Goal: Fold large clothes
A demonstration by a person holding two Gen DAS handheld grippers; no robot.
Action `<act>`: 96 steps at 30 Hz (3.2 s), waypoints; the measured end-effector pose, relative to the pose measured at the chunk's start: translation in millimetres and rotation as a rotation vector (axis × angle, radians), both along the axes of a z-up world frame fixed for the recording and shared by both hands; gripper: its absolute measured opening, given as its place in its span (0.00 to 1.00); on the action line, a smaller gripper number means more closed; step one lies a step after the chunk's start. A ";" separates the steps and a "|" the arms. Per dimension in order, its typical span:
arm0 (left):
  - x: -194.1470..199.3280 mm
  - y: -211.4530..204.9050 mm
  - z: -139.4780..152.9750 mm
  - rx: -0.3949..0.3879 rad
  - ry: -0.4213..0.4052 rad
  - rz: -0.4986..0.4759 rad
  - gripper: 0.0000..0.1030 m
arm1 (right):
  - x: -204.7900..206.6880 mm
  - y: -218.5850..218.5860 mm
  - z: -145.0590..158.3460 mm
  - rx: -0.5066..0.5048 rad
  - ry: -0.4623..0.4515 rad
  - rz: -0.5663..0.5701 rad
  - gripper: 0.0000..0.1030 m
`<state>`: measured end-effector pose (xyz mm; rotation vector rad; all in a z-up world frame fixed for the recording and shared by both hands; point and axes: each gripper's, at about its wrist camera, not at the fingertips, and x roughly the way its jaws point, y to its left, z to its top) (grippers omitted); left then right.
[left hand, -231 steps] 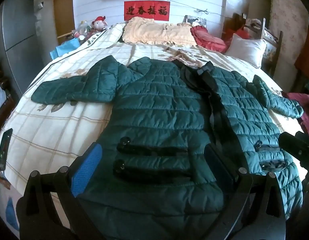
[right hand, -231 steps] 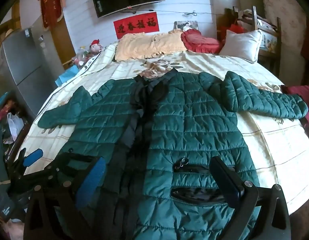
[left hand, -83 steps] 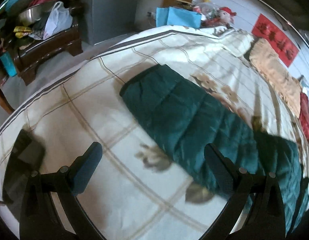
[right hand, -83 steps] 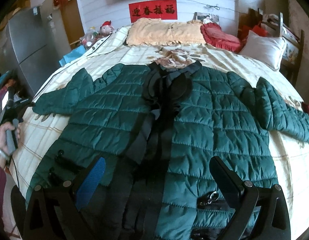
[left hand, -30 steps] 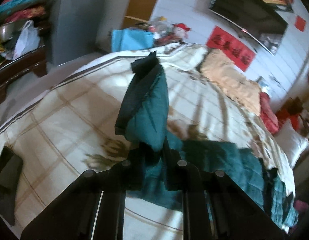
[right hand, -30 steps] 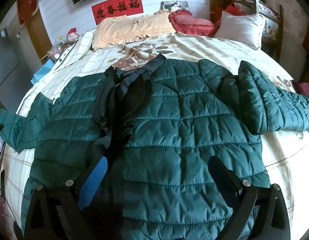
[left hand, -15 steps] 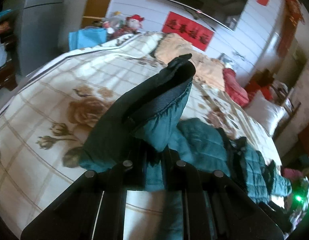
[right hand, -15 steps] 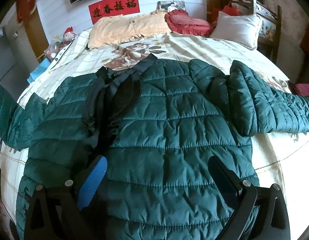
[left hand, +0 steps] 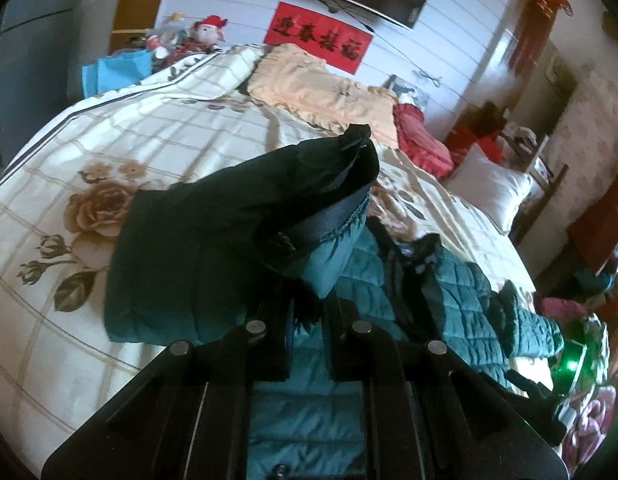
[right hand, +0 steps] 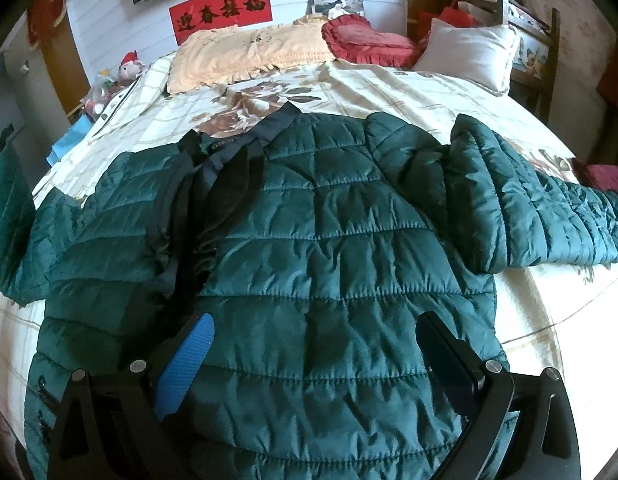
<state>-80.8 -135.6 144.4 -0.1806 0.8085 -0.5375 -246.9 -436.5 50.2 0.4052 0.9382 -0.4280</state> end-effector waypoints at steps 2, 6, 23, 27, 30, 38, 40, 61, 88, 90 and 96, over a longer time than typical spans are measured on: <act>-4.6 -8.5 2.4 0.000 -0.003 -0.019 0.10 | -0.9 -1.1 -0.6 -0.001 0.000 0.000 0.97; -17.1 -28.1 10.8 -0.007 -0.013 -0.074 0.10 | -2.2 -3.3 -0.9 -0.001 0.000 -0.002 0.97; -50.7 -145.0 -7.3 0.001 0.059 -0.279 0.10 | -19.2 -23.3 -5.0 0.014 -0.008 -0.037 0.97; -55.3 -170.4 -23.9 0.013 0.092 -0.314 0.10 | -22.0 -25.7 -8.4 0.024 -0.004 -0.035 0.97; -58.3 -184.6 -35.0 0.026 0.108 -0.342 0.10 | -23.6 -26.7 -10.5 0.026 -0.002 -0.035 0.97; -48.5 -198.9 -74.7 0.079 0.174 -0.345 0.10 | -28.2 -29.5 -18.3 0.047 0.014 -0.043 0.97; -46.0 -198.5 -80.7 0.083 0.184 -0.341 0.10 | -27.8 -29.4 -20.6 0.057 0.017 -0.043 0.97; -47.3 -115.9 -4.3 -0.018 0.109 -0.336 0.58 | -30.5 -25.9 -4.4 0.077 -0.008 -0.019 0.97; 26.5 8.6 -86.8 0.154 0.180 0.106 0.68 | 86.2 11.1 0.5 0.110 -0.083 0.183 0.18; 26.9 8.7 -86.7 0.154 0.184 0.109 0.68 | 80.0 12.3 14.5 0.038 -0.110 0.187 0.15; 26.6 7.2 -82.0 0.150 0.182 0.104 0.68 | 49.4 -5.0 58.5 -0.108 -0.192 0.128 0.14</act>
